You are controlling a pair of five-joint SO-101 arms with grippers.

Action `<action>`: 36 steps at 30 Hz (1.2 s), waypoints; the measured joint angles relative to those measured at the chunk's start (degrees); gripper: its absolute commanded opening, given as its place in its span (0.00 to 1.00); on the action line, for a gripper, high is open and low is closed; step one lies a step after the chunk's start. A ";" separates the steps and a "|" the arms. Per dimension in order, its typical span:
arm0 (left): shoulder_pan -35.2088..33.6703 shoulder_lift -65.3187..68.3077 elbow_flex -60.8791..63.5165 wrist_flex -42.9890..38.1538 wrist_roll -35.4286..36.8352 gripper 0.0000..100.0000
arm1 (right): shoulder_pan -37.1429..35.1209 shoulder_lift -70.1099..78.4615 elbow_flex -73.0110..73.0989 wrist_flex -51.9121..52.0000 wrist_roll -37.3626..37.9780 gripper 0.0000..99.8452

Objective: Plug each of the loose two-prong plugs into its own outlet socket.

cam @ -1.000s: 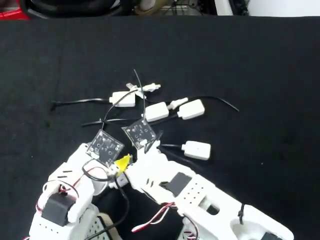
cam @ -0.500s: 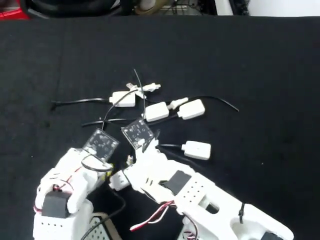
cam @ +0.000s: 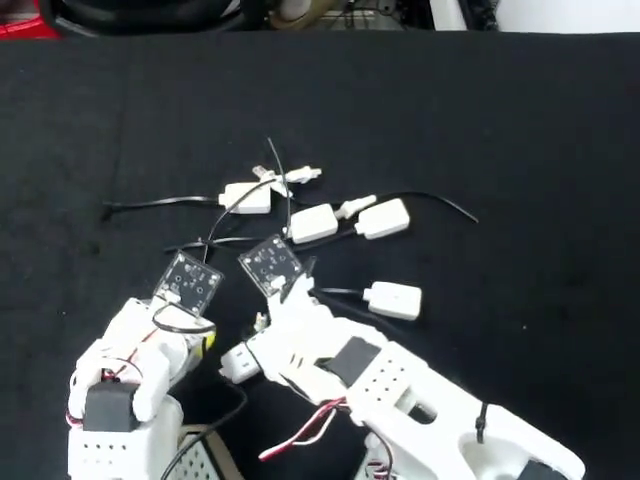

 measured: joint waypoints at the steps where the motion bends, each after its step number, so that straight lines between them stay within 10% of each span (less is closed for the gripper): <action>1: 0.00 0.00 0.53 -0.35 0.62 0.27 | -0.09 0.00 -0.62 1.32 0.00 0.01; 36: -3.78 0.18 7.47 -6.68 1.49 0.27 | -1.14 0.79 -6.42 14.86 0.09 0.10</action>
